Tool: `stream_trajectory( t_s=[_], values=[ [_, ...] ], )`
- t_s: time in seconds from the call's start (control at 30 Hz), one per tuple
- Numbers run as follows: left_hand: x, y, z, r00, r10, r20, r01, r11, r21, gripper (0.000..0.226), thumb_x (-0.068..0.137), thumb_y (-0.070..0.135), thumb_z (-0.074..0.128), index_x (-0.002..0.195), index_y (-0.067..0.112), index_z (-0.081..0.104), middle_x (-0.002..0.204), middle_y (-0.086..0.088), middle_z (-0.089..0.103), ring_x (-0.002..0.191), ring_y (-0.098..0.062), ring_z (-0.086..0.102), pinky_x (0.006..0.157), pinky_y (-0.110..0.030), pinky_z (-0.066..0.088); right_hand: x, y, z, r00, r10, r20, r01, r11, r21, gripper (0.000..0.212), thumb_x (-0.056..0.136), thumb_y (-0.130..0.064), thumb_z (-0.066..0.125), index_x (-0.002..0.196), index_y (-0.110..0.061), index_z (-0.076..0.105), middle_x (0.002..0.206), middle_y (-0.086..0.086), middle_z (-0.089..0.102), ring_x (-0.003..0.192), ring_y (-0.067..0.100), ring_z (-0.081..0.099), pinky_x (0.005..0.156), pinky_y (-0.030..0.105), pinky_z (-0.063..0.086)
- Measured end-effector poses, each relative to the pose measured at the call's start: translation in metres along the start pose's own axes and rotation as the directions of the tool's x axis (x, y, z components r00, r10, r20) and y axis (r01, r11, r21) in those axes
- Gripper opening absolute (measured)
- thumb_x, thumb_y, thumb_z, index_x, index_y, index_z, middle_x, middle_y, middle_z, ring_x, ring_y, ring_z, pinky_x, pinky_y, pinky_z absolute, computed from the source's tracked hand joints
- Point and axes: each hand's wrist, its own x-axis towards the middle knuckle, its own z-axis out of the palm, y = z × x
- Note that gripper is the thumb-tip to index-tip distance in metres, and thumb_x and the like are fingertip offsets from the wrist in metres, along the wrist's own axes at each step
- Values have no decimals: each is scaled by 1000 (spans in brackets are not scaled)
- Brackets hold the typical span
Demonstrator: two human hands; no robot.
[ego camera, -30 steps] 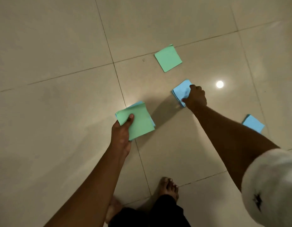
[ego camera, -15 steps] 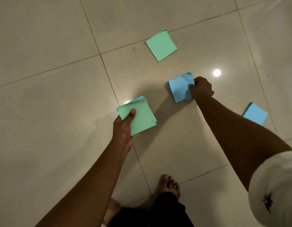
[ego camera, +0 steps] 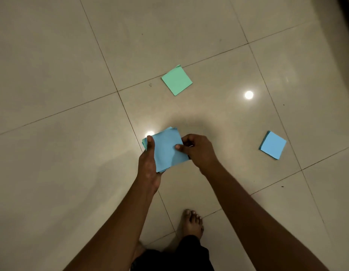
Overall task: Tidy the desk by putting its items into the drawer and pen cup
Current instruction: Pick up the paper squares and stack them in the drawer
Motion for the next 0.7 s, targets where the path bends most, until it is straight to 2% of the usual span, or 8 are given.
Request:
stream_trajectory(
  t_s=[0.1,0.17,0.23,0.33,0.4,0.5,0.6,0.7],
  values=[
    [-4,1,4,997,49,-65,-46,998,44,34,86,32,62,114,14,59,99,-7,68,85,-22,65,64,-31,57,2,-11,5,996,-88,4,87,971,-222,21,77,-30,75,90,-15,69,82,-5,62,73,10,55,60,16,42],
    [1,5,3,994,71,-87,-71,997,10,24,88,20,63,111,16,60,101,-8,66,85,-22,64,66,-33,56,19,-19,2,986,-159,-54,138,950,-279,25,77,-41,73,91,-21,68,86,-6,62,77,10,54,66,21,43],
    [13,14,0,991,103,-90,-106,994,-32,18,88,18,63,105,19,61,102,-6,66,89,-23,63,72,-37,56,59,-24,-2,964,-208,-164,156,946,-285,30,79,-44,70,98,-21,66,95,-1,62,88,15,56,77,29,45],
    [40,26,-5,984,149,-100,-156,986,-65,11,89,17,62,98,21,60,98,-3,66,87,-21,63,80,-39,53,133,-25,-6,946,-207,-251,97,915,-391,40,84,-32,67,118,-14,57,117,10,57,113,27,51,89,34,43],
    [62,29,-9,980,174,-101,-181,982,-63,9,89,18,62,96,23,59,95,-1,66,84,-19,63,73,-35,55,178,-25,-5,946,-177,-271,29,880,-473,46,87,-23,62,129,-11,47,128,12,49,122,29,44,92,36,42],
    [93,31,-15,976,190,-110,-199,976,-82,9,89,18,63,95,24,59,95,0,66,83,-18,63,64,-30,56,225,-34,-2,924,-208,-320,0,839,-545,45,88,-13,54,130,-6,40,131,15,44,124,31,40,93,39,41],
    [121,32,-22,972,198,-123,-210,973,-92,10,89,18,64,94,25,58,95,0,65,84,-20,62,73,-34,53,256,-37,7,924,-225,-308,-8,797,-604,51,89,-24,58,131,-3,37,134,15,42,127,31,39,97,39,40],
    [143,36,-32,968,225,-109,-235,968,-89,12,89,18,64,97,23,58,96,0,66,83,-18,64,76,-35,54,274,-31,18,940,-169,-297,-54,784,-618,71,81,-39,69,132,-3,34,134,14,41,127,31,38,99,40,39]
  ],
)
